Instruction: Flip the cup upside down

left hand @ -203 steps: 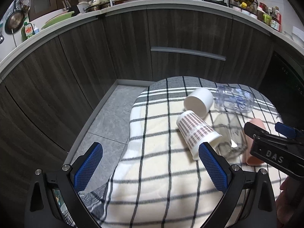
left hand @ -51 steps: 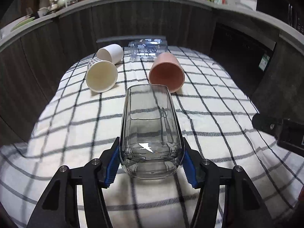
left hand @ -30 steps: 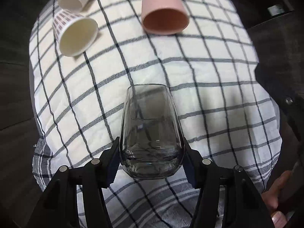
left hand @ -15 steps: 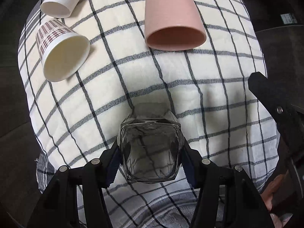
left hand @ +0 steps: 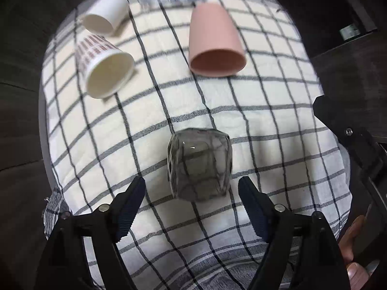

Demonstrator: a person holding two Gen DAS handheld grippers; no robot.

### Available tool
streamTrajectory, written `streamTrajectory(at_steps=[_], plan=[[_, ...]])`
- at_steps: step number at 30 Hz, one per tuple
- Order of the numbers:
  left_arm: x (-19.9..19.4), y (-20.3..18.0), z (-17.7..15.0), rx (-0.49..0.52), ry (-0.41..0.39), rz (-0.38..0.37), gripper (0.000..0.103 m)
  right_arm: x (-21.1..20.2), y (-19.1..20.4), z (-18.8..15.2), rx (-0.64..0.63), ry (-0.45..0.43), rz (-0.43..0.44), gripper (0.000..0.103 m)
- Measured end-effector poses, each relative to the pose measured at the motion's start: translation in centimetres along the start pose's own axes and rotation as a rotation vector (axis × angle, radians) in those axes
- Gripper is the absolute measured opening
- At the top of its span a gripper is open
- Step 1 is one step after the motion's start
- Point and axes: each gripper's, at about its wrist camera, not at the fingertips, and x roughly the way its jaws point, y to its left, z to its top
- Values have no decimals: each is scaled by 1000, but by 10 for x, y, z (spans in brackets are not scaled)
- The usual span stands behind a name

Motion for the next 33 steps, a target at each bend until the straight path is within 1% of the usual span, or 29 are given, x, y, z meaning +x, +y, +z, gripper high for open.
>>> streamTrajectory(at_steps=[2,3,8,12,15,22,27,33], plan=[[-14,4,-10,-12,-51,-6,79,-13,3,-4,-16,-32,0,77],[-22,6,-18,-19,-92,-4,79,-20,5,-7,-26,-48,-3,77],[-51,8,-49,-59,-267,24,79,-46,16,-20,-84,-129,-14,76],[-70,10,-73,-92,-403,67,79,-60,25,-34,-124,-179,-2,77],[-79,13,-89,-111,-470,88,79,-70,31,-43,-152,-213,6,76],[-86,15,-121,-162,-587,128,79,-87,40,-66,-213,-305,18,77],[-91,16,-144,-187,-688,178,79,-95,43,-79,-247,-365,22,76],[-95,12,-163,-185,-775,205,79,-101,43,-94,-264,-408,22,77]])
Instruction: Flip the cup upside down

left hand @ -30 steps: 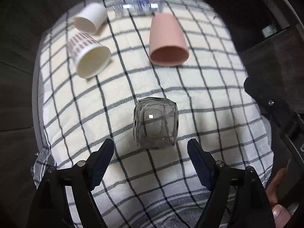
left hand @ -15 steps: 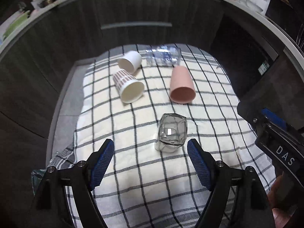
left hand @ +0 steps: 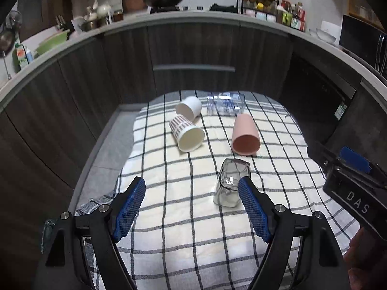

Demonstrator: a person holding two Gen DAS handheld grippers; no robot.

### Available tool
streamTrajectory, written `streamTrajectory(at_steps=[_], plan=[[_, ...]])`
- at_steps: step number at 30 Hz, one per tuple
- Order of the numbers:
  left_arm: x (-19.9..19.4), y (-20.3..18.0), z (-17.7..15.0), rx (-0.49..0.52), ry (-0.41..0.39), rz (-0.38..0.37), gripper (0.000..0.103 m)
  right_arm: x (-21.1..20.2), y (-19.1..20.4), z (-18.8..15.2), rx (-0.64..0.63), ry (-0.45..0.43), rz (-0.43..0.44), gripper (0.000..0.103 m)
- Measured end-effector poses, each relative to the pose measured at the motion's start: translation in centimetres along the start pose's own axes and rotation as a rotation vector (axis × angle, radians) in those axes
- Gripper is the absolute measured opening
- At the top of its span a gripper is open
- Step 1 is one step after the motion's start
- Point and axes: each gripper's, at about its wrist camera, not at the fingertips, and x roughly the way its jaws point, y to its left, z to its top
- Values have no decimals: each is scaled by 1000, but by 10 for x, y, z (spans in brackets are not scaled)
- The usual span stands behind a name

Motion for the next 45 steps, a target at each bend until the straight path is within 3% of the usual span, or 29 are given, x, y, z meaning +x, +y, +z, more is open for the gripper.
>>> streamTrajectory(at_steps=[10,21,45], plan=[[-26,8,-15,-30,-149,46,80,-19,4,-16,-27,-63,-4,77],[-47,11,-21,-37,-245,61,82,-39,3,-21,-25,-129,-12,77],[-51,14,-23,-42,-244,55,82,-48,6,-21,-34,-157,-18,78]])
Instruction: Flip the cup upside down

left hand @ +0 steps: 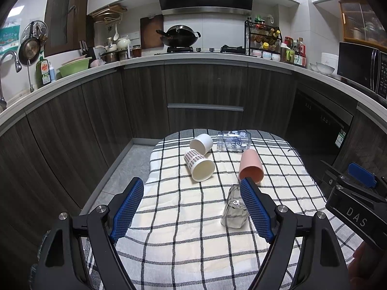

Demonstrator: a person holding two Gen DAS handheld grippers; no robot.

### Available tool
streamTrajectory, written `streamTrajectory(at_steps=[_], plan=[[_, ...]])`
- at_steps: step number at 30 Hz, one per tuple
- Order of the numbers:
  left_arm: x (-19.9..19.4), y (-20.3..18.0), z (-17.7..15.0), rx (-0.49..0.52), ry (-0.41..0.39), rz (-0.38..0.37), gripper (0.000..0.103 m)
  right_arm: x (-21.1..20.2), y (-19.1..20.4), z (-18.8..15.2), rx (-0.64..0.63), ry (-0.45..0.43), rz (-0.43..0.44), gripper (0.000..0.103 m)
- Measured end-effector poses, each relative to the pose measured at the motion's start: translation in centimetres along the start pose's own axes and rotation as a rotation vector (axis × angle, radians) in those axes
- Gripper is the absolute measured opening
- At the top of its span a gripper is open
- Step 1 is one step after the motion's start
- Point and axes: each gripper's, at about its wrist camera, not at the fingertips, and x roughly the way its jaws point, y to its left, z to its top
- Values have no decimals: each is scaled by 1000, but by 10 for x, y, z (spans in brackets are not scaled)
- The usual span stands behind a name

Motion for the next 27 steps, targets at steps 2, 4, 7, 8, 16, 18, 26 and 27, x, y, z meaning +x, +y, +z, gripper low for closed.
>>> streamTrajectory(at_steps=[2,4,7,8,16,18,26,27], plan=[[0,0,0,-1,-1,1,82,1,0,0,-1,1,0,78],[0,0,0,-2,-1,0,82,1,0,0,0,2,0,78],[0,0,0,-3,2,-1,82,0,0,0,0,4,1,78],[0,0,-1,-3,4,-1,82,-1,-1,0,1,3,1,78],[1,0,-2,-3,8,-3,82,0,-1,0,1,3,1,78],[1,0,-3,-4,11,-5,82,-1,-1,0,0,4,2,78],[1,-1,-3,-3,11,-5,82,-1,-1,0,1,4,1,78],[2,-1,-3,-3,12,-4,82,-1,-1,0,1,5,1,78]])
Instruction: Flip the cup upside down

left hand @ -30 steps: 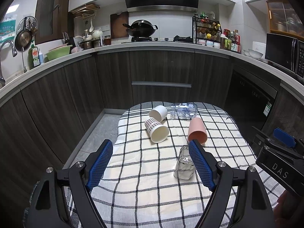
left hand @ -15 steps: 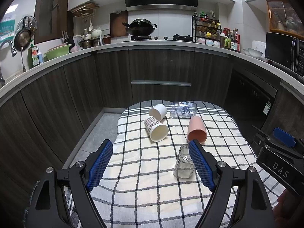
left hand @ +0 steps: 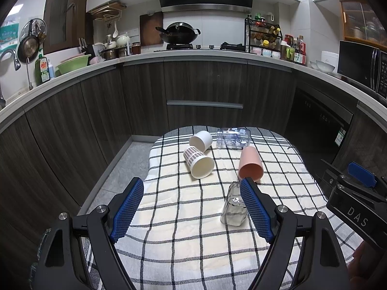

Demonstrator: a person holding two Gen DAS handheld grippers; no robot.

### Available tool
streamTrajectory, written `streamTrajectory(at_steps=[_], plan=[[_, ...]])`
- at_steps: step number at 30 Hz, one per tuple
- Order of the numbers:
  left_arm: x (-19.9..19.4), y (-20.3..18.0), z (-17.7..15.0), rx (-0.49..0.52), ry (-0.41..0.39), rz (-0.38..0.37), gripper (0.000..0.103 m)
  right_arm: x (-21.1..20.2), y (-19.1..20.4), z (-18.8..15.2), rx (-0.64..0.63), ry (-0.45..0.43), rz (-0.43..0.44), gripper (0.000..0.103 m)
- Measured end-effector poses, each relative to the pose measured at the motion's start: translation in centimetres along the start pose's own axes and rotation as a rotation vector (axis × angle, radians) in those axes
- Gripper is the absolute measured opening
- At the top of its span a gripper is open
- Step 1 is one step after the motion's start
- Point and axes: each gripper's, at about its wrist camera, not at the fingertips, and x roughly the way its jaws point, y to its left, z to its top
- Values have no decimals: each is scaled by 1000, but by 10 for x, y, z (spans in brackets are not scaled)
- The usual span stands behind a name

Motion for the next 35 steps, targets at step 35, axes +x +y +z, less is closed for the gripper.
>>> streamTrajectory(at_steps=[35], plan=[[3,4,3,-33,11,21,101,-4,4,1,3,-12,-4,88]])
